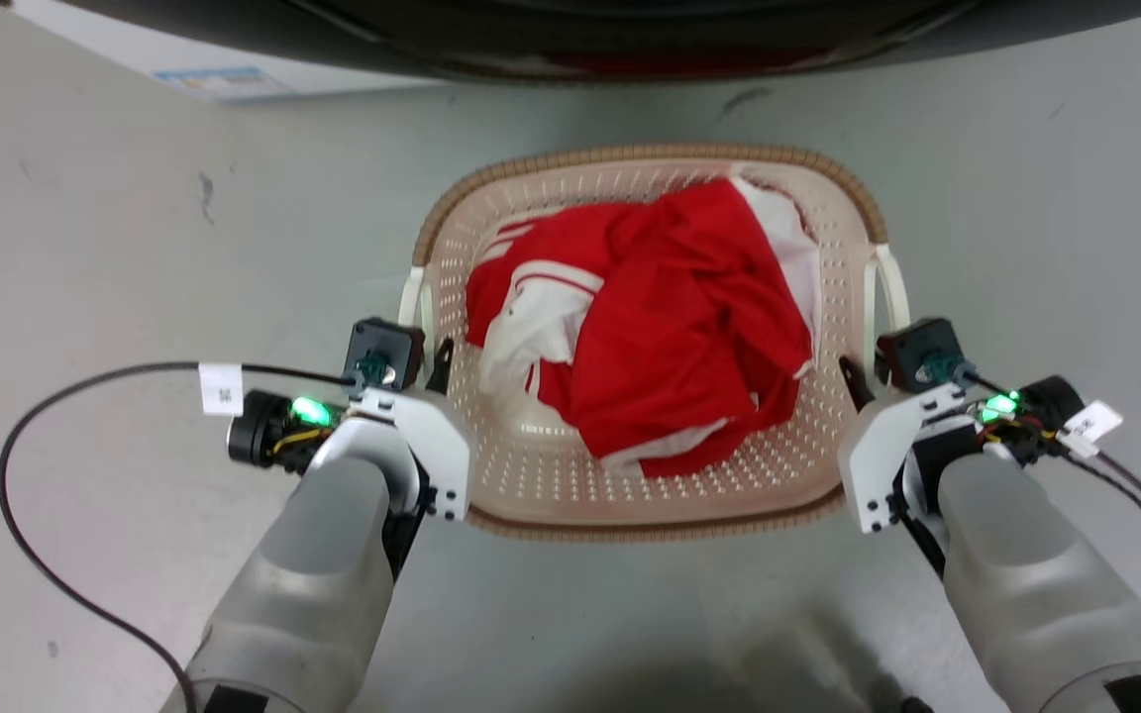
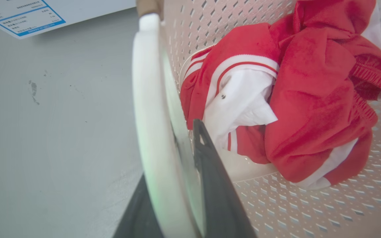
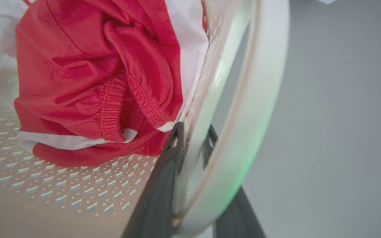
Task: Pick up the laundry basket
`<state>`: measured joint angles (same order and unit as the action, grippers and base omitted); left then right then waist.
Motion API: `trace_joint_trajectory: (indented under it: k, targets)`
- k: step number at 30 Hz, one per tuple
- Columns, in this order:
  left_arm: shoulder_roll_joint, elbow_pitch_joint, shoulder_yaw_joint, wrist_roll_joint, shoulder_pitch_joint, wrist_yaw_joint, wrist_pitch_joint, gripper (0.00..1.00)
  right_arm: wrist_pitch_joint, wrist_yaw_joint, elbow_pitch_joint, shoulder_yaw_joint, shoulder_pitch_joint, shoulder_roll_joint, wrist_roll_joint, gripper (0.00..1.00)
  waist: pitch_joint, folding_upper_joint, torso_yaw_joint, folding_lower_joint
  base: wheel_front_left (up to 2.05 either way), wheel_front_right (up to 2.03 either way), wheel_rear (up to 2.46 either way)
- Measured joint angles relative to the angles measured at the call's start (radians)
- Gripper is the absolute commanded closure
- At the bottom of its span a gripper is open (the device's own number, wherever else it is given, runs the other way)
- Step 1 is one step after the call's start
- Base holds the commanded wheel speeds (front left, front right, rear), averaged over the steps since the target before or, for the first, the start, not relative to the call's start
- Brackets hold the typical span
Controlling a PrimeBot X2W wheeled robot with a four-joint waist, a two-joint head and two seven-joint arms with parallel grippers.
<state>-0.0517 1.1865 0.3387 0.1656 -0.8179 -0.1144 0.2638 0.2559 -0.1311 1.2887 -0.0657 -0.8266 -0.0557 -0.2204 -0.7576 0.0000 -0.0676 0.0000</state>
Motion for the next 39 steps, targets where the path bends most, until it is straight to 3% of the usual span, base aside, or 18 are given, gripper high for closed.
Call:
trace_joint_trajectory:
  k: [14, 27, 39]
  targets:
    - [0.002, 0.068, 0.030, 0.108, 0.131, -0.009, -0.006, 1.00, -0.056, 0.000, 0.002, -0.153, 0.128, 0.006, 0.110, 1.00, 0.244, 0.0001, 0.005, 0.0000, 0.00, 0.00, 0.00]
    - [-0.002, 0.085, 0.143, 0.266, 0.230, -0.009, -0.174, 1.00, -0.201, 0.000, 0.004, -0.358, 0.232, 0.005, 0.318, 1.00, 0.487, 0.0001, 0.043, -0.0002, 0.00, 0.00, 0.00]
    - [-0.041, 0.032, 0.257, 0.412, 0.289, -0.009, -0.311, 1.00, -0.322, 0.000, -0.014, -0.548, 0.260, -0.004, 0.519, 1.00, 0.642, 0.0001, 0.047, -0.0002, 0.00, 0.00, 0.00]
